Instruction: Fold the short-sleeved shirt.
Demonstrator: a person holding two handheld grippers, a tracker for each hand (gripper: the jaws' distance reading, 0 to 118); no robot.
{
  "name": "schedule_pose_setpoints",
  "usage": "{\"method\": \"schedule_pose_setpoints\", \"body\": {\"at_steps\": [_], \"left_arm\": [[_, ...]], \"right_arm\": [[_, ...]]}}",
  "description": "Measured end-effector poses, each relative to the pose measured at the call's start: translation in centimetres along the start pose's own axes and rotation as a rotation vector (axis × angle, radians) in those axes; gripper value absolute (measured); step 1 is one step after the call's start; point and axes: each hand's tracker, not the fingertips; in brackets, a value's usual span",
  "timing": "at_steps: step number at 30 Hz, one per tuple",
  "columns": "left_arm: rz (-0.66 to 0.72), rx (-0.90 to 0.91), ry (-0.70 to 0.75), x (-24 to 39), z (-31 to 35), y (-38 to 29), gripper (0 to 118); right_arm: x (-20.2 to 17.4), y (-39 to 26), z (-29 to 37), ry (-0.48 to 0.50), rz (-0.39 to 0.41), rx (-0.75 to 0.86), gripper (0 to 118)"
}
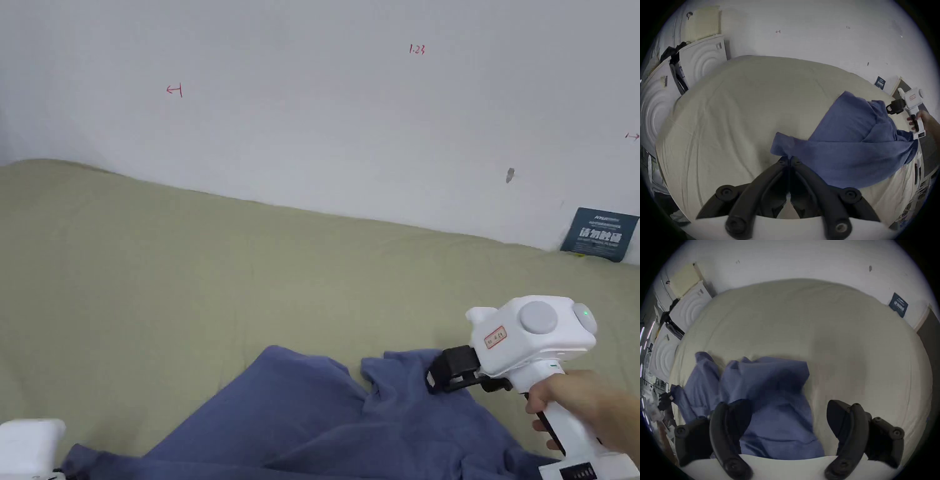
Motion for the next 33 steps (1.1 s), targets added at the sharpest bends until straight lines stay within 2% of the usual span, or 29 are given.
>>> {"method": "schedule_pose_setpoints", "body": {"at_steps": [2,5,7,8,9,10,11,12,14,17,19,20,24,26,33], "left_arm": [[-0.002,-0.014,0.004,-0.1,-0.5,-0.3,0],[0.008,-0.032,-0.006,-0.3,-1.0,-0.8,0],[0.017,-0.041,-0.009,-0.3,-1.2,-1.0,0],[0.018,-0.04,-0.009,-0.3,-0.9,-1.0,0],[0.017,-0.035,-0.008,-0.3,-0.8,-1.1,0],[0.013,-0.035,-0.01,-0.2,-0.6,-1.0,0],[0.012,-0.036,-0.013,-0.2,-0.5,-0.9,0],[0.011,-0.033,-0.019,-0.3,-0.2,-0.6,0],[0.009,-0.019,-0.033,-0.3,0.3,-0.1,0],[0.03,0.032,-0.059,-0.6,1.9,1.6,0],[0.017,0.073,-0.074,-0.6,3.3,3.3,0],[0.005,0.091,-0.077,-0.4,4.2,4.2,0],[-0.044,0.175,-0.092,0.2,7.4,8.3,0],[-0.065,0.222,-0.082,0.6,9.2,10.2,0],[-0.144,0.346,-0.08,2.2,13.5,18.2,0]], "right_arm": [[-0.1,-0.3,-0.8,-0.066,0.018,-0.01,99],[-0.6,-1.1,-1.5,-0.035,0.01,-0.029,99],[-1.2,-1.5,-1.0,-0.061,0.001,-0.042,95],[-1.3,-1.4,-0.6,-0.081,0.005,-0.033,84],[-1.9,-1.4,0.2,-0.121,0.035,-0.006,60],[-2.1,-1.6,0.9,-0.076,0.064,0.012,21],[-2.6,-2.0,1.4,-0.042,0.065,0.021,1],[-2.8,-2.0,2.1,-0.074,0.076,0.047,0],[-3.3,-2.1,3.4,-0.01,0.057,0.067,0],[-4.4,-2.6,7.3,-0.029,0.079,0.207,0],[-4.3,-2.7,10.0,0.03,0.01,0.305,0],[-4.3,-2.7,11.2,0.038,0.001,0.352,0],[-5.3,-2.4,17.6,-0.066,0.034,0.553,0],[-6.2,-2.4,21.3,-0.049,0.038,0.644,0],[-6.1,-0.1,32.2,-0.138,-0.004,0.833,0]]}}
